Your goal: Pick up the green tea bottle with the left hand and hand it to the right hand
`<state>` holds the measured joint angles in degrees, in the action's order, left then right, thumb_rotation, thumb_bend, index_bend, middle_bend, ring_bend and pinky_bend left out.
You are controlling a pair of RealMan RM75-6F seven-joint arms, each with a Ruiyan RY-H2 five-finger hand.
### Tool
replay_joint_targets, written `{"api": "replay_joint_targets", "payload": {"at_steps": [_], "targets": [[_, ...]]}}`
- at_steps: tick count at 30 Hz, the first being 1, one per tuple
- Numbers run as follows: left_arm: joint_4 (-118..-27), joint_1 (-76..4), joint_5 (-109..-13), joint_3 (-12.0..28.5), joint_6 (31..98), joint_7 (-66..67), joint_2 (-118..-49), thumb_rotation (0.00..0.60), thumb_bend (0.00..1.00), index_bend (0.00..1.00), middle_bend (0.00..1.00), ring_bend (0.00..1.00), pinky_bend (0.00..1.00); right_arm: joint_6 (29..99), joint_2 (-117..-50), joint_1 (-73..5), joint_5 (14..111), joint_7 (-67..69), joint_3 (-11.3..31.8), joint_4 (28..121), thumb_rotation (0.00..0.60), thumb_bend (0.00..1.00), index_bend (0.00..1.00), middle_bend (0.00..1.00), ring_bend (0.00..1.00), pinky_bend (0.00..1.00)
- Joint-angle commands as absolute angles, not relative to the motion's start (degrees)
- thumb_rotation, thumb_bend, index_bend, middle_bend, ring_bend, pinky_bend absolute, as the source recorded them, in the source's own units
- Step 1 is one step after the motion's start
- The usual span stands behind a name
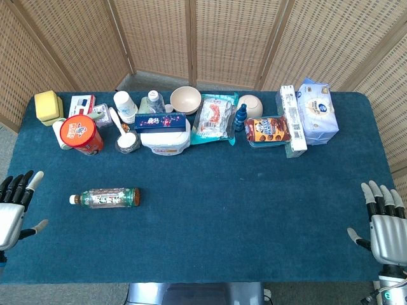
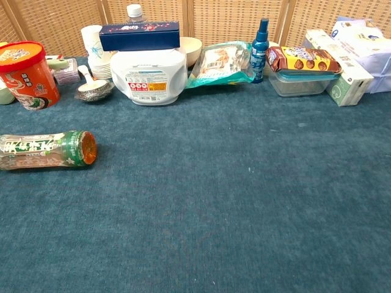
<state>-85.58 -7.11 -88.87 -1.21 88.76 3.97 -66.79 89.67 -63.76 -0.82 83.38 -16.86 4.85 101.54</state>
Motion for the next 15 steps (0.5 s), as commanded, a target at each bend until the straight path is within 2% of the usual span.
{"api": "replay_joint_targets", "payload": {"at_steps": [1,9,15], "targets": [[-85.20,-7.28,-88.53,-1.11,87.91,3.71,-67.14,0.600,0.00,0.00,0.00,0.00,0.00,89.32,-63.34,-0.77,83.15,-16.81,4.67,102.15,0.600,0.00,0.00,0.00,0.00,0.00],[-84.61,-7.97,-87.68,-1.44,84.32,2.61,-67.75,0.600,0.00,0.00,0.00,0.00,0.00,88.89,-62.77,-0.76,83.15,-15.92,4.51,102.81,0.599,0.00,0.00,0.00,0.00,0.00],[-84.14,-12.31,-86.11,-0.51,75.97,1.54,-69.92,0.600,0.00,0.00,0.00,0.00,0.00,88.19,-62.41,-0.89,82.55,-15.00,4.57,102.90,0.600,0.00,0.00,0.00,0.00,0.00]]}}
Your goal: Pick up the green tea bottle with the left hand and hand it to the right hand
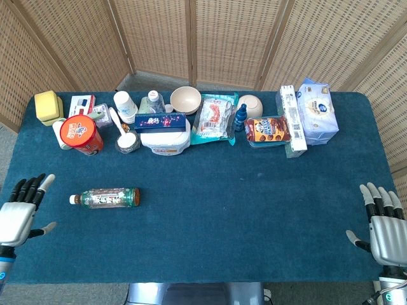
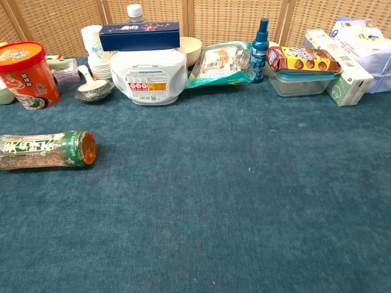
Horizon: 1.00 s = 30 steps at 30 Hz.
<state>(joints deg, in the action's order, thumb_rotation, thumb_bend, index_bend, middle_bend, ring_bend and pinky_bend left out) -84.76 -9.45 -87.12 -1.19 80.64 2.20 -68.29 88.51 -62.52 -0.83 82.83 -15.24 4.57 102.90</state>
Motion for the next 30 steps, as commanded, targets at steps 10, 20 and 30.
{"api": "replay_joint_targets", "payload": {"at_steps": [10,20,30], "targets": [[-81.78,-20.49,-78.97,3.04,61.45,6.24,-75.52,0.600,0.00,0.00,0.00,0.00,0.00,87.27,-61.74,-1.17,81.58,-13.34,4.92,102.88,0.600,0.00,0.00,0.00,0.00,0.00],[-81.28,-24.36,-71.16,5.11,55.26,13.91,-78.92,0.600,0.00,0.00,0.00,0.00,0.03,87.02,-61.22,-1.23,81.18,-11.38,5.20,102.57,0.600,0.00,0.00,0.00,0.00,0.00],[-83.14,-26.68,-66.84,5.23,53.28,19.88,-80.26,0.600,0.00,0.16,0.16,0.18,0.36,86.58,-61.07,-1.40,81.38,-10.18,5.09,102.41,0.599,0.00,0.00,0.00,0.00,0.00]]}}
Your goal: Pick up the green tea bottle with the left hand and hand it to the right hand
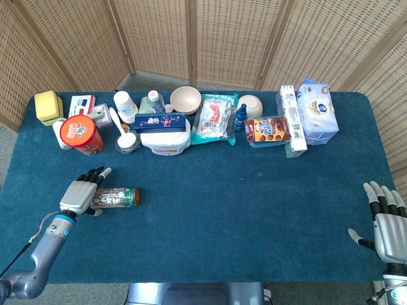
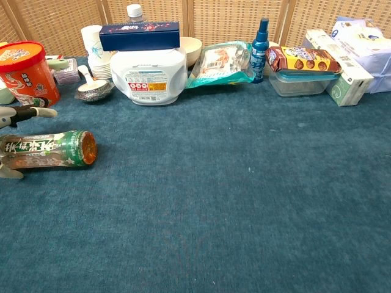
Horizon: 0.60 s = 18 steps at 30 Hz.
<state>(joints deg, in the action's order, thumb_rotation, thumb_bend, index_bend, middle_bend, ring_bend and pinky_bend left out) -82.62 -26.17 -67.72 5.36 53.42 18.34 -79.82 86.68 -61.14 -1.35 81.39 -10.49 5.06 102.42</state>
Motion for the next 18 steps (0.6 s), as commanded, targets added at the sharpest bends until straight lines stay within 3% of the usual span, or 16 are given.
{"api": "replay_joint_targets", "payload": {"at_steps": [1,4,7,10,18], "targets": [[-83.22,-26.79,-66.59,5.18,53.36,20.42,-80.40,0.600,0.00,0.22,0.23,0.24,0.41,86.62,-61.05,-1.40,81.39,-10.05,5.12,102.39,0.599,0.00,0.00,0.00,0.00,0.00],[-83.33,-26.98,-66.02,5.05,53.92,21.68,-80.93,0.600,0.00,0.38,0.40,0.41,0.53,86.76,-60.98,-1.37,81.61,-9.59,5.12,102.29,0.600,0.00,0.00,0.00,0.00,0.00],[-83.23,-26.87,-66.36,4.85,55.19,22.30,-81.43,0.600,0.00,0.51,0.54,0.52,0.58,86.63,-60.91,-1.38,81.65,-9.15,5.06,102.21,0.600,0.00,0.00,0.00,0.00,0.00],[-83.02,-26.59,-66.81,4.56,56.57,22.81,-81.82,0.600,0.00,0.56,0.59,0.57,0.59,86.33,-60.87,-1.49,81.64,-8.89,5.00,102.22,0.600,0.00,0.00,0.00,0.00,0.00],[-84.39,-26.13,-69.05,4.60,59.03,20.30,-81.10,0.600,0.00,0.57,0.60,0.57,0.60,85.93,-60.92,-1.62,81.58,-8.96,4.82,102.29,0.600,0.00,0.00,0.00,0.00,0.00]]}}
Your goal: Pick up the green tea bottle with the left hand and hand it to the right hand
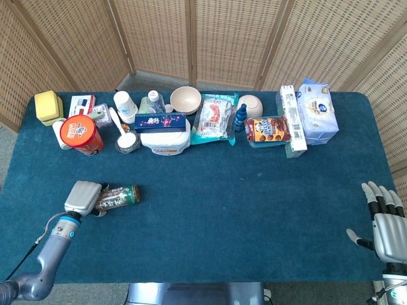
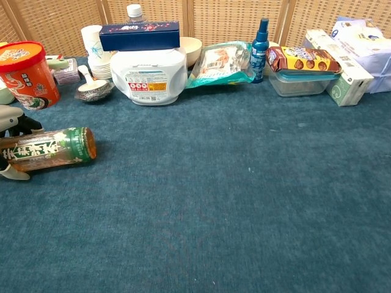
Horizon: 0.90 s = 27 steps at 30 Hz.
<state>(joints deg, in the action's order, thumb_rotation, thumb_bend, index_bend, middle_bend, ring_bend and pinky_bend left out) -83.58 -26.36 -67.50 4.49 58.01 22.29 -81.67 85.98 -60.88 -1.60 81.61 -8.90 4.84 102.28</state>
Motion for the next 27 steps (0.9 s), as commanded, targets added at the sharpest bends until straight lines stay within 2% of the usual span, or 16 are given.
{"api": "replay_joint_targets", "payload": {"at_steps": [1,9,15,20,27], "targets": [[-84.63,-26.09,-69.44,4.66,59.26,19.76,-80.95,0.600,0.00,0.57,0.60,0.57,0.60,85.90,-60.94,-1.64,81.57,-8.99,4.81,102.29,0.600,0.00,0.00,0.00,0.00,0.00],[-93.80,-27.07,-77.13,5.70,62.00,14.27,-74.34,0.600,0.00,0.57,0.60,0.57,0.60,83.87,-61.37,-2.81,83.45,-8.05,3.93,101.68,0.600,0.00,0.00,0.00,0.00,0.00],[-103.05,-30.86,-76.88,8.38,58.89,17.13,-69.14,0.600,0.00,0.57,0.60,0.57,0.60,82.32,-62.02,-4.17,86.96,-5.61,2.87,100.50,0.600,0.00,0.00,0.00,0.00,0.00],[-108.37,-35.02,-72.71,10.83,55.75,23.56,-68.60,0.600,0.00,0.57,0.60,0.57,0.60,82.73,-63.30,-5.01,90.19,-6.23,2.43,99.80,0.600,0.00,0.00,0.00,0.00,0.00],[-110.53,-42.44,-61.16,14.07,51.75,30.72,-73.62,0.600,0.00,0.57,0.60,0.57,0.60,82.04,-63.72,-6.81,93.05,-8.97,2.64,104.90,0.600,0.00,0.00,0.00,0.00,0.00]]}}
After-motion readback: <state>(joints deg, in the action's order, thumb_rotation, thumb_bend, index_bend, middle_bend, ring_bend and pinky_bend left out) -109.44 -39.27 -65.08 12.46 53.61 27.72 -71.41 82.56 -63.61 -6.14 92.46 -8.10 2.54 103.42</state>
